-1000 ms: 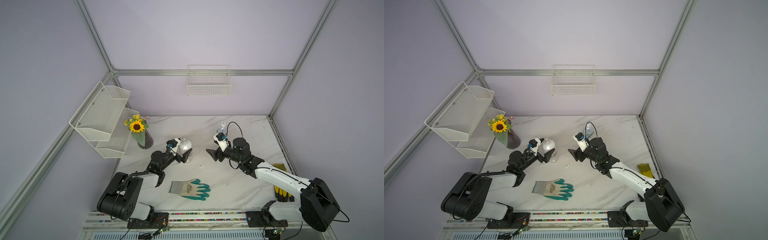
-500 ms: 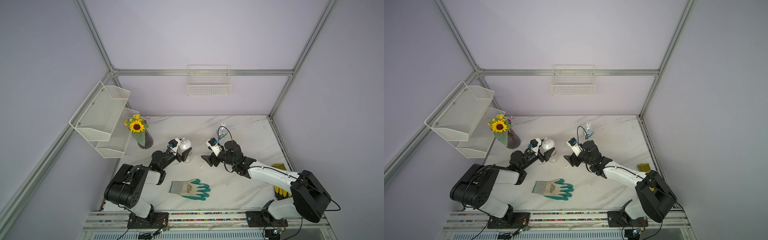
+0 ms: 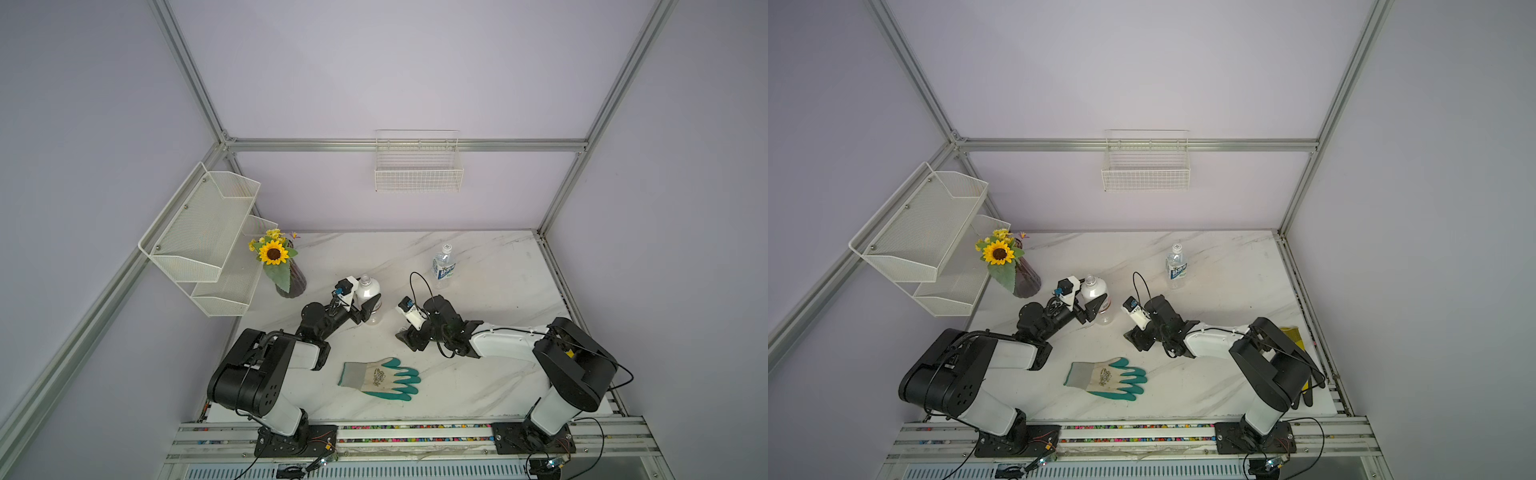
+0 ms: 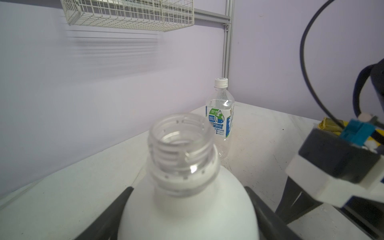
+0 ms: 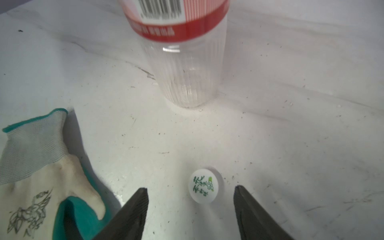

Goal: Screw on the bottle caps
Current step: Pick up the plastic bottle at the center of the board, then place the plastic bottle at the center of the board.

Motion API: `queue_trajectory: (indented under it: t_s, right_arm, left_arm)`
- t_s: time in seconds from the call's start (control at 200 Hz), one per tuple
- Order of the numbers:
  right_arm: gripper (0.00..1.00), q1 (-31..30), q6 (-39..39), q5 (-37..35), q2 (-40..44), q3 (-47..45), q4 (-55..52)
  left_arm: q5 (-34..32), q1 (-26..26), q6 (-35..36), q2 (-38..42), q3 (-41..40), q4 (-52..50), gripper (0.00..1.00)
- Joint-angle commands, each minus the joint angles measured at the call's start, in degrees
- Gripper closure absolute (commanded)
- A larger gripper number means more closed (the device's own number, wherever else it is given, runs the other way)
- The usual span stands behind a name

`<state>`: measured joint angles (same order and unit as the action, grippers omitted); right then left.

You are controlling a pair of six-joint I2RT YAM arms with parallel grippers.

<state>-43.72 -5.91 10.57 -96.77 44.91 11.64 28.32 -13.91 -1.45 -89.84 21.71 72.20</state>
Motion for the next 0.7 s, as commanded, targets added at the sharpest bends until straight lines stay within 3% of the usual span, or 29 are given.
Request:
queue_trajectory:
  t_s: [0.0, 0.34, 0.45, 0.695]
  right_arm:
    - [0.33, -0.4, 1.8, -1.9, -2.3, 1.6, 3.7]
    - [0.50, -0.5, 3.9, -3.7, -8.5, 2.7, 6.0]
    - [0.58, -0.5, 3.9, -4.7, -8.4, 2.6, 4.8]
    - [0.66, -0.3, 8.1, -8.4, -6.2, -1.3, 5.0]
  left_arm:
    - [-0.3, 0.5, -0.5, 2.0, -0.4, 3.6, 0.23]
    - [0.0, 0.6, -0.7, 2.4, -0.2, 2.7, 0.23]
    - [0.9, 0.6, -1.2, 2.1, -0.1, 3.0, 0.23]
    - [3.9, 0.5, -0.8, 1.4, 0.6, 2.9, 0.22]
